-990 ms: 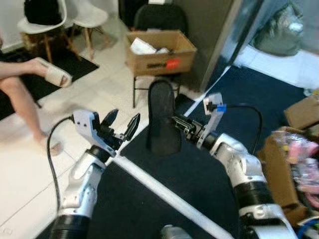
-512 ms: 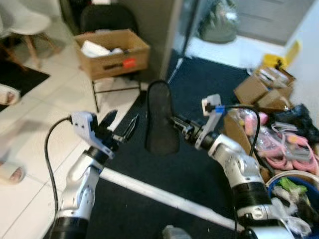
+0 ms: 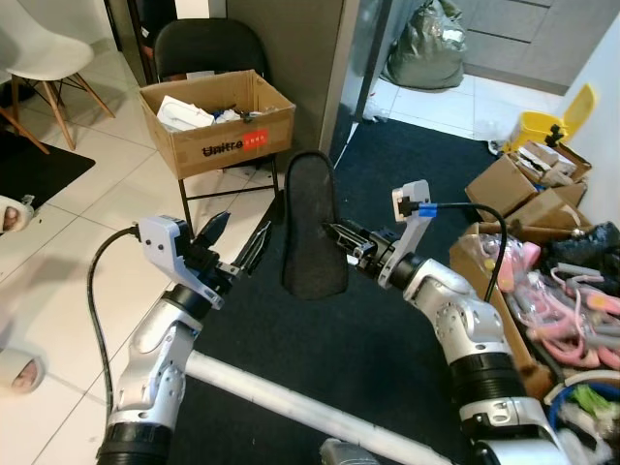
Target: Picking trash to rubbish bin
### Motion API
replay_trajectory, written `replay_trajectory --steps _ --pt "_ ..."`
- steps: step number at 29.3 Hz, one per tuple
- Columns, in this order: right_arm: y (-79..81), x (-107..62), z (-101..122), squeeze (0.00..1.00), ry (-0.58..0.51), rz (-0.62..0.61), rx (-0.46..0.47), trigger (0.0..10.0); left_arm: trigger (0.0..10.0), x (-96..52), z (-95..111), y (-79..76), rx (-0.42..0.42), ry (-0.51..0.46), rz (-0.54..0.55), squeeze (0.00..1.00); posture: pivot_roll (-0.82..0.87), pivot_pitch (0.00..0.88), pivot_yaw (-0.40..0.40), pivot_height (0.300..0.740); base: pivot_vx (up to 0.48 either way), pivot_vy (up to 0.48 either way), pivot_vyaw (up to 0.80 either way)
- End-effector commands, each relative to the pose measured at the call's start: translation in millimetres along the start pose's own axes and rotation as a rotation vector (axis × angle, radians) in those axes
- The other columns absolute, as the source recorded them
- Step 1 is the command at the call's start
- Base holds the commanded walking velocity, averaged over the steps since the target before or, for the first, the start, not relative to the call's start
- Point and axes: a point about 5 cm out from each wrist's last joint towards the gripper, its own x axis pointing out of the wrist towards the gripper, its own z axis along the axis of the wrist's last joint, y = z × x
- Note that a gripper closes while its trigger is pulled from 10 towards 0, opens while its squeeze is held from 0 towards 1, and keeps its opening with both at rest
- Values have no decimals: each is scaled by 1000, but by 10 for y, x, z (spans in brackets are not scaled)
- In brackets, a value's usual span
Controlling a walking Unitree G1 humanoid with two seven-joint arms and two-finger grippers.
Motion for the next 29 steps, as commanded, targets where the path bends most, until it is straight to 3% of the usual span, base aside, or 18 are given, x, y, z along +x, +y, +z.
replay_trajectory --steps 1,29 --pt "-33 -25 92 0 -30 -12 -15 10000 10000 34 20 -24 10 -4 -23 0 -28 0 -37 740 480 0 0" --pt "-33 -25 65 0 -25 -14 -20 10000 10000 23 2 -31 22 0 -29 0 -6 0 -55 740 480 0 0"
